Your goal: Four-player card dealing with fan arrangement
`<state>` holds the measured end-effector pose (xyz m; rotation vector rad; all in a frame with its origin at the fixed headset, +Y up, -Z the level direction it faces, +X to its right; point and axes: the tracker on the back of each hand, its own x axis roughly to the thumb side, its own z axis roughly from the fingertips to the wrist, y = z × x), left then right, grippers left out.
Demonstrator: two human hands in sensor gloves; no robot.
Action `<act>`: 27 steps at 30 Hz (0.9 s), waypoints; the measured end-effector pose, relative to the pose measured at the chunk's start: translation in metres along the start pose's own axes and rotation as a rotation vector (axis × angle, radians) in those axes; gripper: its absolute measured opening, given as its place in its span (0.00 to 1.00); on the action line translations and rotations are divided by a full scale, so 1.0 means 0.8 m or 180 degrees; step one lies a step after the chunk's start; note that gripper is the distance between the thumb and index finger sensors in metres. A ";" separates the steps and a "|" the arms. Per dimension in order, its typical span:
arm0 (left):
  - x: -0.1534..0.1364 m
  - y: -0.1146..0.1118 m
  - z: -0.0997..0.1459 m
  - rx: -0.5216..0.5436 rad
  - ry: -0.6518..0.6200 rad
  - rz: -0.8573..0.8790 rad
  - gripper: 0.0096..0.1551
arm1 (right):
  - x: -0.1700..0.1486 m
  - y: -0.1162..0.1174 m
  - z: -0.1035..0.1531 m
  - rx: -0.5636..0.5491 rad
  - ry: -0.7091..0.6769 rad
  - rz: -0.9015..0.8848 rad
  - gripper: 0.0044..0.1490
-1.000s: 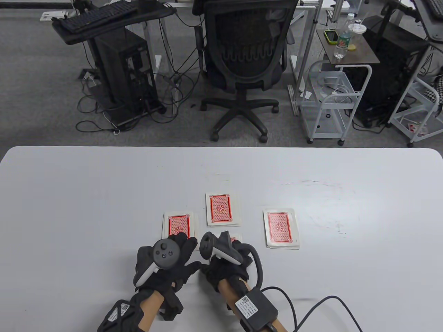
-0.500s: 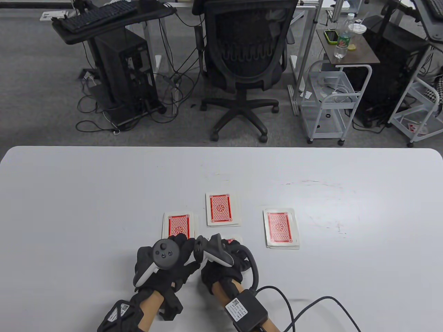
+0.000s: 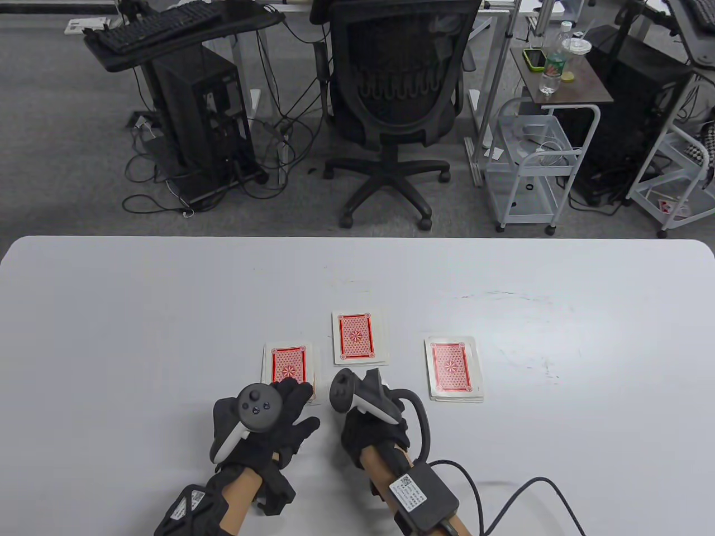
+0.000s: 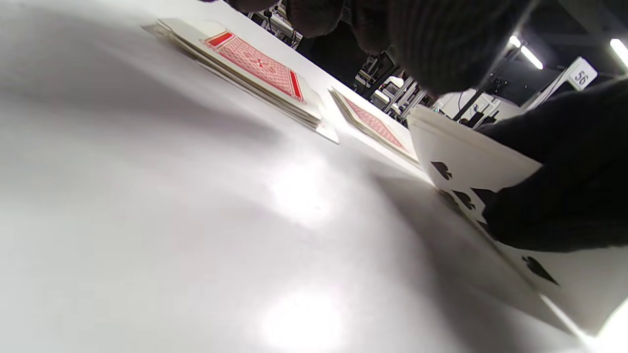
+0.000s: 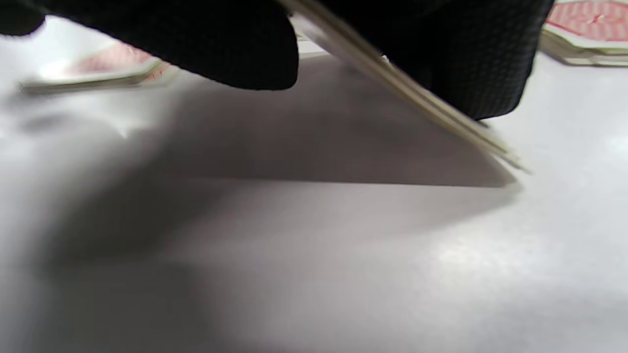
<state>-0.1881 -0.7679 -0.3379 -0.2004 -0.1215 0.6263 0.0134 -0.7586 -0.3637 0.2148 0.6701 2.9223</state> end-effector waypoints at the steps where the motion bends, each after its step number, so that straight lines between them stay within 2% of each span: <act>1: -0.002 0.002 0.000 0.0011 -0.0001 0.0112 0.41 | -0.004 -0.003 0.002 -0.0091 -0.0029 -0.0085 0.46; 5: -0.007 0.007 0.001 0.0029 -0.0032 0.0641 0.41 | -0.008 -0.016 0.010 -0.0392 -0.0215 -0.0125 0.44; 11: -0.013 0.004 0.004 -0.0015 -0.0132 0.2007 0.44 | 0.020 -0.042 0.040 -0.1208 -0.0781 -0.0052 0.45; 14: -0.012 -0.006 0.005 -0.0191 -0.0268 0.2785 0.48 | 0.042 -0.045 0.057 -0.1537 -0.1055 0.0081 0.45; 16: -0.009 -0.015 0.005 -0.0385 -0.0360 0.3366 0.50 | 0.057 -0.041 0.066 -0.1608 -0.1179 0.0197 0.45; 19: -0.006 -0.029 0.003 -0.0686 -0.0427 0.3954 0.54 | 0.072 -0.033 0.072 -0.1634 -0.1315 0.0246 0.44; 22: -0.005 -0.038 0.001 -0.0913 -0.0501 0.4274 0.55 | 0.079 -0.027 0.074 -0.1613 -0.1383 0.0261 0.44; 27: -0.010 -0.041 0.001 -0.0871 -0.0323 0.4363 0.47 | 0.076 -0.022 0.070 -0.1502 -0.1525 -0.0017 0.46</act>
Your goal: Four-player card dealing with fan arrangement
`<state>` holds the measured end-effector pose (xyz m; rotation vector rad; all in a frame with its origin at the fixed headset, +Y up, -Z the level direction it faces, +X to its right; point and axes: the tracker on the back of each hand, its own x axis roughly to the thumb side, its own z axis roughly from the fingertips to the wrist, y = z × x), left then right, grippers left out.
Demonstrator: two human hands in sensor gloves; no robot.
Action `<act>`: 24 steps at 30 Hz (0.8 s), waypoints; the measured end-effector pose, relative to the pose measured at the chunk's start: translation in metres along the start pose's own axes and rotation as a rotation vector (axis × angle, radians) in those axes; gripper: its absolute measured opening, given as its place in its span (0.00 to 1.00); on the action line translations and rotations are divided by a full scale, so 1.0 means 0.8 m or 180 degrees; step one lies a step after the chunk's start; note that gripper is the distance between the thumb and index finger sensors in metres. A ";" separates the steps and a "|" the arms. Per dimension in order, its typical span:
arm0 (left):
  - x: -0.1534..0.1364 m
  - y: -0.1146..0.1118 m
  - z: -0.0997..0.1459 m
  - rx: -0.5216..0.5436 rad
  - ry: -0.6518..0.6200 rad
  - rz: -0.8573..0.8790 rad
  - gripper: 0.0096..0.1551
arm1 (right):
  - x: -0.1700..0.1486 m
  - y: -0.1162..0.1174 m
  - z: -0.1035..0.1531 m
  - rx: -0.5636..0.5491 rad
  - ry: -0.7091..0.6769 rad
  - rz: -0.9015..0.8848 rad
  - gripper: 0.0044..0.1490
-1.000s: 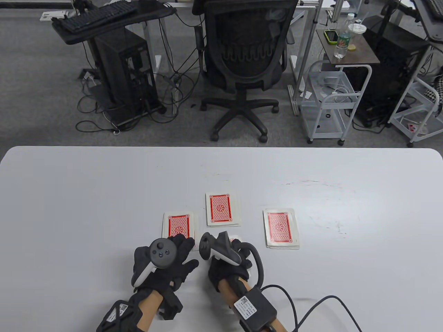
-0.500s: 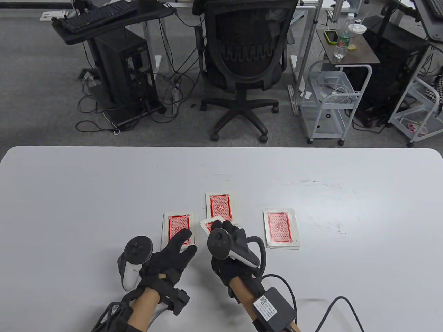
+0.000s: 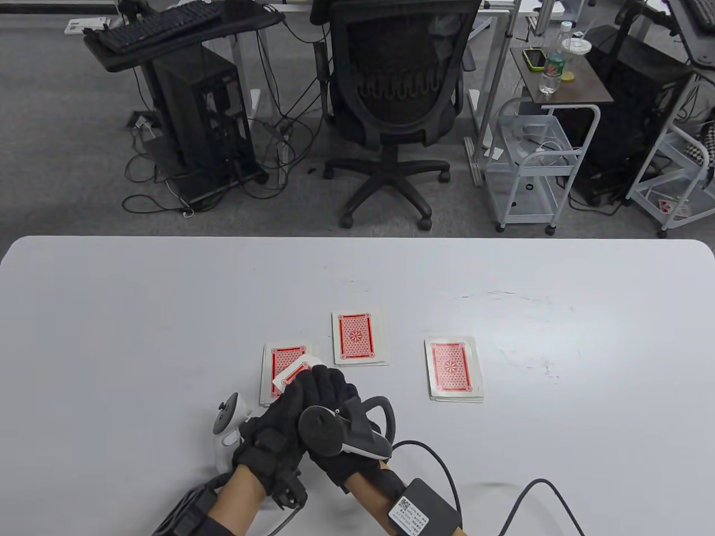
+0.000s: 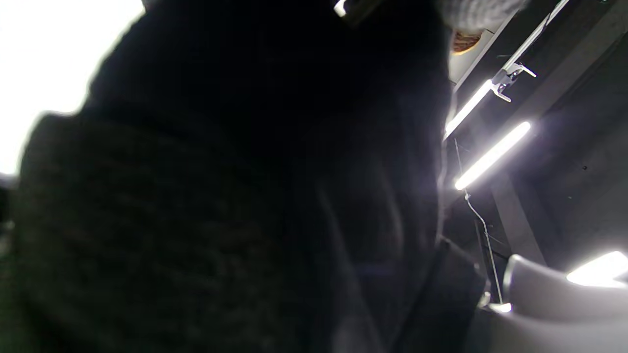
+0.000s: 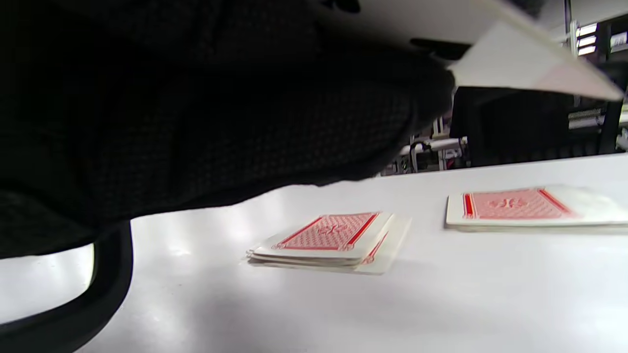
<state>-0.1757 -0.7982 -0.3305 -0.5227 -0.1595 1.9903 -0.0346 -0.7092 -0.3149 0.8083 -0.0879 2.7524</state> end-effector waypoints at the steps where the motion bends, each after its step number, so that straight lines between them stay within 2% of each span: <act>1: 0.000 0.003 0.000 0.0064 -0.0004 -0.0038 0.45 | -0.004 0.000 0.000 0.0035 -0.0044 -0.0204 0.47; 5: -0.001 0.009 0.001 0.0222 0.0050 0.0023 0.41 | -0.019 0.002 -0.002 0.0287 -0.0255 -0.0830 0.52; 10: 0.003 0.012 0.003 0.0408 0.0112 -0.0090 0.37 | -0.034 0.001 -0.002 0.0472 -0.0445 -0.1295 0.57; 12: 0.007 0.014 0.001 0.0471 0.0098 -0.0130 0.36 | -0.041 -0.003 -0.001 0.0461 -0.0386 -0.1570 0.57; 14: 0.018 0.013 -0.001 0.0478 0.0054 -0.0294 0.35 | -0.052 -0.011 0.001 0.0240 -0.0347 -0.1899 0.56; 18: 0.043 0.003 -0.002 0.0664 -0.0037 -0.0785 0.34 | -0.072 -0.027 0.008 -0.0113 0.0009 -0.2293 0.45; 20: 0.057 -0.008 -0.003 0.0818 -0.0030 -0.1167 0.34 | -0.084 -0.031 0.014 -0.0243 0.0495 -0.2416 0.41; 21: 0.062 -0.015 -0.004 0.0862 -0.0066 -0.1277 0.34 | -0.088 -0.031 0.015 -0.0127 0.0714 -0.2445 0.40; 22: 0.065 -0.021 -0.006 0.0878 -0.0110 -0.1343 0.34 | -0.093 -0.028 0.014 0.0074 0.0737 -0.2502 0.41; 24: 0.066 -0.035 -0.008 0.0946 -0.0123 -0.1487 0.34 | -0.099 -0.022 0.011 0.0234 0.0579 -0.2664 0.46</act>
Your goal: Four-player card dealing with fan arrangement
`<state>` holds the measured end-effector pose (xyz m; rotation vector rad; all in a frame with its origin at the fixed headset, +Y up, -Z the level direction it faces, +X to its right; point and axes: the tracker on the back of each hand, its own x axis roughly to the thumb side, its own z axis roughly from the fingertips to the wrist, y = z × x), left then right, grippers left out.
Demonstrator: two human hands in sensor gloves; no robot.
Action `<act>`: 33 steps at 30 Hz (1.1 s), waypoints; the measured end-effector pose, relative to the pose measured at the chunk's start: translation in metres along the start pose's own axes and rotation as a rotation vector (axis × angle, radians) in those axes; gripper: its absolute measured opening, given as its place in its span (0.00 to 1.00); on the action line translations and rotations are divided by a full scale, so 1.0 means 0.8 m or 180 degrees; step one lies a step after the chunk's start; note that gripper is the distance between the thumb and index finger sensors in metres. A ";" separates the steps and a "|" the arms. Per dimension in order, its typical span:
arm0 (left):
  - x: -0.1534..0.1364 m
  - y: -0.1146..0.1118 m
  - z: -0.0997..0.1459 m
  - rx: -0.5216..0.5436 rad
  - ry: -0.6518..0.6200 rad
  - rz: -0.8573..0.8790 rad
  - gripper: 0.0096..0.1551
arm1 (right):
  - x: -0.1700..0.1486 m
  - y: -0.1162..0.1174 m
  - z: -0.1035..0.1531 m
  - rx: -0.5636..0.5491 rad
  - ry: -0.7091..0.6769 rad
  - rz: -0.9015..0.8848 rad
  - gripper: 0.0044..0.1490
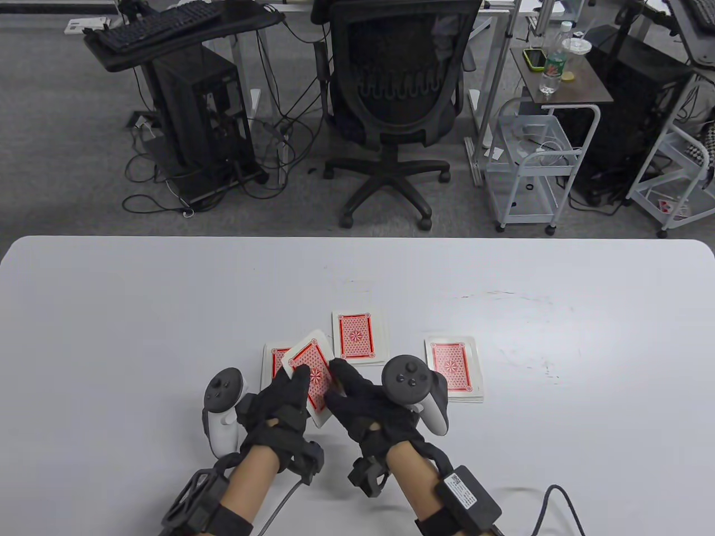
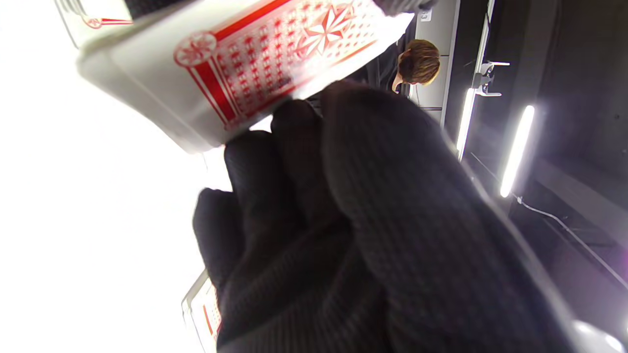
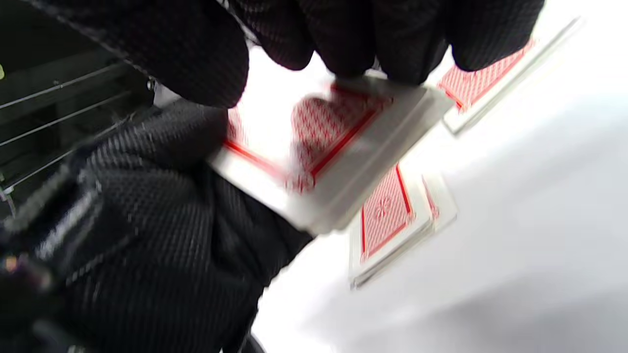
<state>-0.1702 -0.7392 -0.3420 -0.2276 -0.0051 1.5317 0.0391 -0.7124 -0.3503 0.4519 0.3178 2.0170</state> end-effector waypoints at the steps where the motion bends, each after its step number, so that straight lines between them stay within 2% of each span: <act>1: 0.001 -0.007 0.001 0.0048 -0.0058 -0.0071 0.34 | -0.004 -0.001 -0.002 0.0058 -0.0031 -0.0109 0.49; 2: 0.000 -0.011 0.002 0.0048 -0.0077 -0.0104 0.35 | -0.005 -0.002 -0.003 0.0094 -0.0009 -0.0142 0.50; 4: -0.005 -0.026 0.001 -0.0191 -0.0142 -0.0027 0.39 | -0.006 -0.002 -0.006 0.0357 -0.0131 -0.0101 0.53; 6: -0.008 -0.035 -0.001 -0.0461 -0.0203 0.0197 0.48 | -0.009 -0.002 -0.007 0.0414 -0.0118 -0.0012 0.56; 10: -0.015 -0.040 -0.006 -0.0718 -0.0240 0.0166 0.54 | -0.014 -0.002 -0.009 0.0431 -0.0052 -0.0124 0.55; 12: -0.016 -0.037 -0.008 -0.0816 -0.0249 0.0184 0.53 | -0.020 -0.010 -0.009 0.0197 -0.0015 -0.0049 0.48; 14: -0.015 -0.031 -0.008 -0.0806 -0.0260 0.0195 0.52 | -0.028 -0.017 -0.008 0.0015 -0.0001 -0.0279 0.42; 16: -0.012 -0.023 -0.006 -0.0583 -0.0264 0.0053 0.50 | -0.038 -0.023 -0.008 0.0010 -0.0019 -0.0707 0.38; 19: -0.010 -0.011 -0.005 -0.0383 -0.0277 -0.0215 0.53 | -0.048 -0.028 -0.010 0.0167 -0.0201 -0.1212 0.36; 22: -0.014 -0.008 -0.008 -0.0502 -0.0323 0.0117 0.58 | -0.051 -0.022 -0.015 0.0499 -0.0428 -0.1637 0.34; 23: -0.015 -0.009 -0.009 -0.0576 -0.0341 0.0245 0.57 | -0.051 -0.020 -0.016 0.0595 -0.0427 -0.1717 0.34; 26: -0.014 -0.010 -0.010 -0.0754 -0.0418 0.0676 0.40 | -0.050 -0.015 -0.019 0.0942 -0.0381 -0.1742 0.36; 30: -0.016 -0.010 -0.008 -0.0682 -0.0443 0.0459 0.29 | -0.046 -0.028 -0.015 0.0701 -0.0019 -0.0784 0.37; 33: -0.018 -0.014 -0.008 -0.0696 -0.0458 0.0372 0.25 | -0.047 -0.037 -0.007 0.0621 0.0219 -0.0177 0.42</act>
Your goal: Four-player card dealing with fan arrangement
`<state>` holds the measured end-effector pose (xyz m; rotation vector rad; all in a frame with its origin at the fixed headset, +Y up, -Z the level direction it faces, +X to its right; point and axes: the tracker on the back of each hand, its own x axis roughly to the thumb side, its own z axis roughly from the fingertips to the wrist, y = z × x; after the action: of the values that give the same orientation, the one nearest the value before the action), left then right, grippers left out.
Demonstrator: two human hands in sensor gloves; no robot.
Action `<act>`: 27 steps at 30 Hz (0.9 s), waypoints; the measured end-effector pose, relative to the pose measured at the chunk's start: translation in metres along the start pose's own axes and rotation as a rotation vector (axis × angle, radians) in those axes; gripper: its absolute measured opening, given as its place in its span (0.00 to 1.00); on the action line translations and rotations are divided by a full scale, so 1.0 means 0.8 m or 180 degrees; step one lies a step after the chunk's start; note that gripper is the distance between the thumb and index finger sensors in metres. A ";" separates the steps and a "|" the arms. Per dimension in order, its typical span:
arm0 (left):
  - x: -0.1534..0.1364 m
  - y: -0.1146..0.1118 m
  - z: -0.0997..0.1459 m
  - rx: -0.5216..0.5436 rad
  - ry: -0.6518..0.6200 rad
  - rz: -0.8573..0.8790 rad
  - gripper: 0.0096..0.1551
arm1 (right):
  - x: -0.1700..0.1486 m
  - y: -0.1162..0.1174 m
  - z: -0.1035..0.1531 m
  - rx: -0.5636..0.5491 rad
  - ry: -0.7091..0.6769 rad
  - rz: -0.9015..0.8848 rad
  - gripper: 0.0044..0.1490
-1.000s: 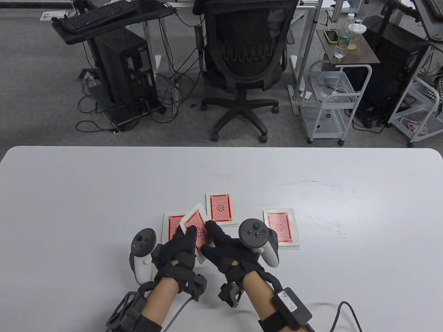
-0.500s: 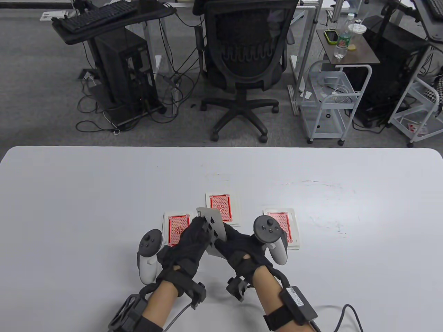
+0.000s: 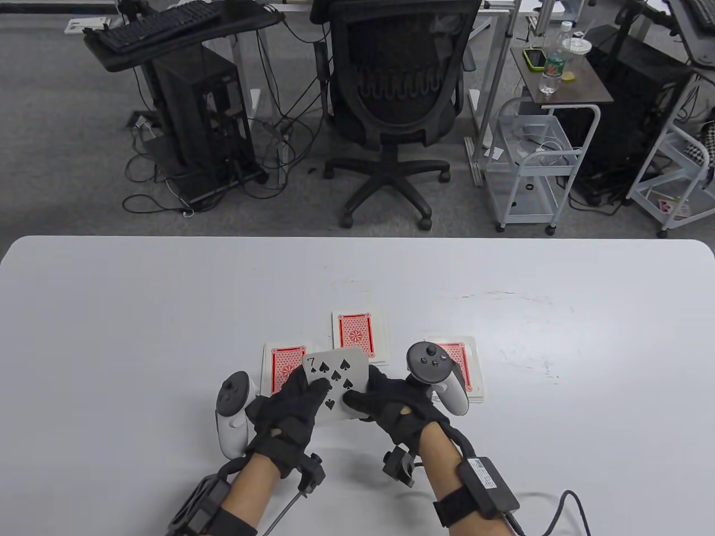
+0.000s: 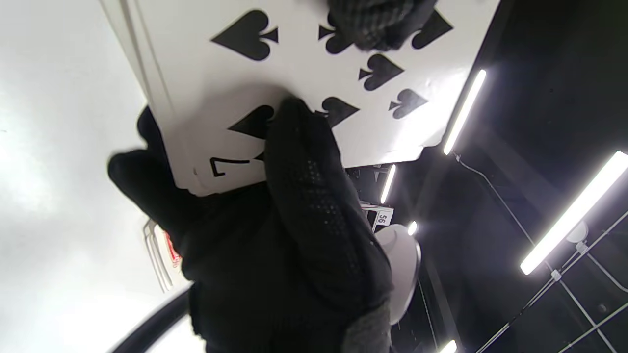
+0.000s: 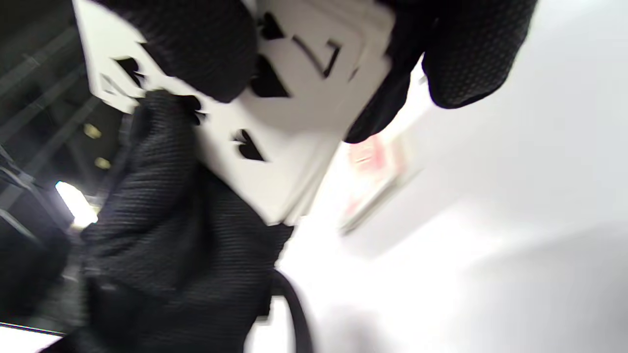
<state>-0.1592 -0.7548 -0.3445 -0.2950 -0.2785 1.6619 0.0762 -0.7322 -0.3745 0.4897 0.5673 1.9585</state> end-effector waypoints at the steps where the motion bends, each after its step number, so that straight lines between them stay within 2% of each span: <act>1: 0.000 -0.001 0.000 -0.0016 -0.0007 -0.0061 0.25 | 0.000 -0.003 0.004 -0.0064 -0.0019 0.0072 0.43; 4: -0.002 -0.005 -0.002 -0.0098 0.0003 -0.0365 0.24 | -0.005 -0.014 0.021 -0.0604 -0.0314 -0.0018 0.39; 5: -0.004 -0.006 -0.002 -0.0100 0.0018 -0.0444 0.24 | -0.008 -0.016 0.026 -0.0734 -0.0367 -0.0115 0.35; 7: -0.008 -0.006 -0.003 -0.0116 0.0025 -0.0517 0.24 | -0.015 -0.016 0.030 -0.0670 -0.0462 -0.0172 0.27; 10: -0.013 -0.004 -0.003 -0.0052 0.0164 -0.0826 0.23 | -0.022 -0.018 0.034 -0.0570 -0.0349 -0.0022 0.27; 12: -0.018 -0.005 -0.004 -0.0070 0.0335 -0.1005 0.25 | -0.027 -0.017 0.034 -0.0575 -0.0221 0.0059 0.30; 14: -0.026 -0.007 -0.006 -0.0059 0.0509 -0.1186 0.34 | -0.038 -0.008 0.029 -0.0521 -0.0026 0.0007 0.37; 16: -0.033 -0.008 -0.006 -0.0053 0.0618 -0.1220 0.36 | -0.046 0.001 0.025 -0.0558 0.0138 0.0017 0.33; 17: -0.034 -0.008 -0.006 -0.0012 0.0633 -0.1218 0.33 | -0.047 0.004 0.023 -0.0607 0.0140 0.0030 0.27; 18: -0.034 -0.008 -0.005 0.0018 0.0625 -0.1183 0.30 | -0.045 0.006 0.023 -0.0634 0.0107 0.0010 0.26; 19: -0.031 -0.008 -0.003 0.0061 0.0553 -0.1152 0.25 | -0.042 0.007 0.024 -0.0705 0.0084 -0.0002 0.26; 21: -0.026 -0.008 0.000 0.0084 0.0449 -0.1113 0.25 | -0.036 0.004 0.027 -0.0731 0.0018 -0.0025 0.26; 22: -0.025 -0.009 0.000 0.0118 0.0452 -0.1081 0.29 | -0.035 0.004 0.027 -0.0696 0.0033 -0.0046 0.27; 24: -0.030 -0.010 -0.003 0.0085 0.0601 -0.1030 0.38 | -0.042 0.008 0.025 -0.0659 0.0137 -0.0183 0.38; 25: -0.034 -0.010 -0.004 0.0029 0.0699 -0.1055 0.39 | -0.046 0.012 0.023 -0.0589 0.0220 -0.0203 0.37; 27: -0.037 -0.011 -0.004 0.0036 0.0663 -0.1057 0.34 | -0.046 0.015 0.022 -0.0607 0.0134 -0.0213 0.32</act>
<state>-0.1465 -0.7832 -0.3433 -0.3883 -0.1514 1.2939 0.0924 -0.7670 -0.3567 0.3069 0.4126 1.9393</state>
